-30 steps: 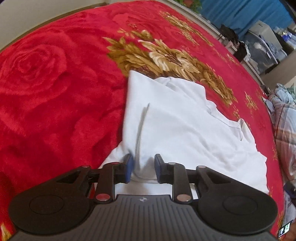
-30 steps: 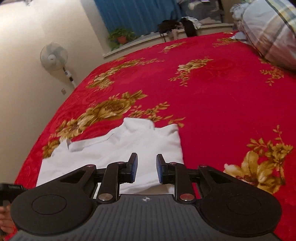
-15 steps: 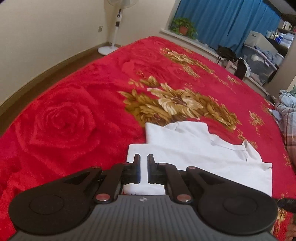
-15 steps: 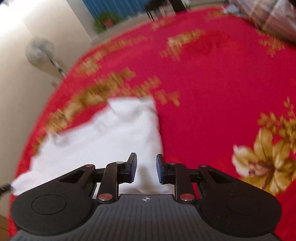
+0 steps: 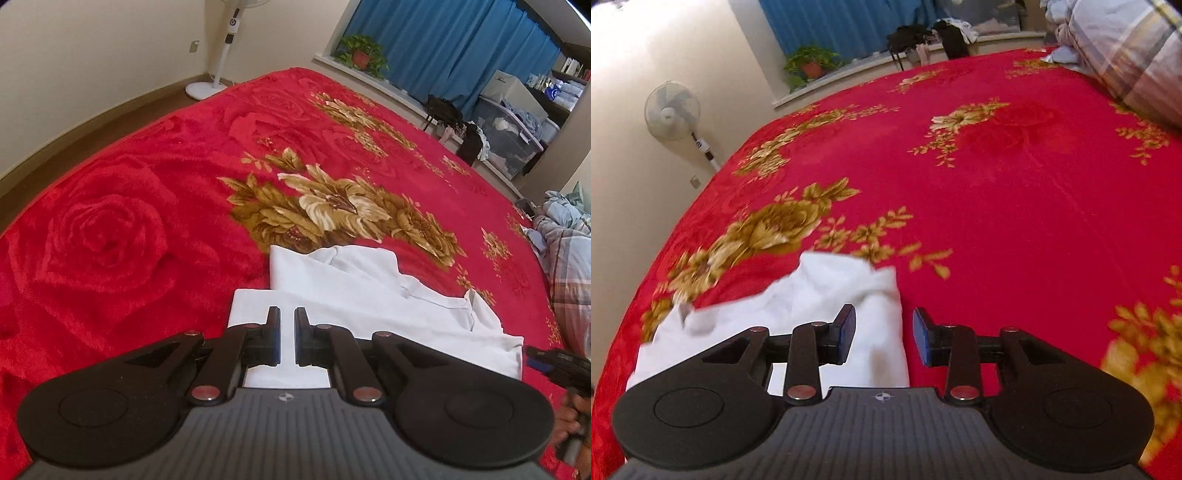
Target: Fold small clothes
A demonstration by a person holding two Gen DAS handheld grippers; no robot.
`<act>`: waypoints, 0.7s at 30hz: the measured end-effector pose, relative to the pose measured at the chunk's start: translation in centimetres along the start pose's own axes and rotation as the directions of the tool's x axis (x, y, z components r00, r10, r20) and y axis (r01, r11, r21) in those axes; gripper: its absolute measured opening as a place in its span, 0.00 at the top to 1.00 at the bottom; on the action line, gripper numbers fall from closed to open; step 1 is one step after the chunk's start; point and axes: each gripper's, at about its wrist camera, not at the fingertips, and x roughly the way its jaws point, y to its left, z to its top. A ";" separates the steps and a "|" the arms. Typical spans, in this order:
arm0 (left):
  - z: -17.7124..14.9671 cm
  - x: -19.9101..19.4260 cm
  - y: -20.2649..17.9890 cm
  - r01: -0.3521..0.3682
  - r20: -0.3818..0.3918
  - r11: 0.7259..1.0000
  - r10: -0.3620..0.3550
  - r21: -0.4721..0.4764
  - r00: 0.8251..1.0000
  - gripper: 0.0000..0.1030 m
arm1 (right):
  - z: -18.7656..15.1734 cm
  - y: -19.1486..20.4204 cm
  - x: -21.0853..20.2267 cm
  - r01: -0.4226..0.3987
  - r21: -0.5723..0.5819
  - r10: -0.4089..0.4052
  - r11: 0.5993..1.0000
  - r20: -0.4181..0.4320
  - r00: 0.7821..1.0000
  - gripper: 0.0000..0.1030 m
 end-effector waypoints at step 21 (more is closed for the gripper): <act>0.4 1.9 2.3 0.011 -0.105 1.000 -0.013 -0.017 0.994 0.78 | 4.3 -0.1 0.8 -0.027 -0.024 0.027 0.999 -0.010 1.000 0.95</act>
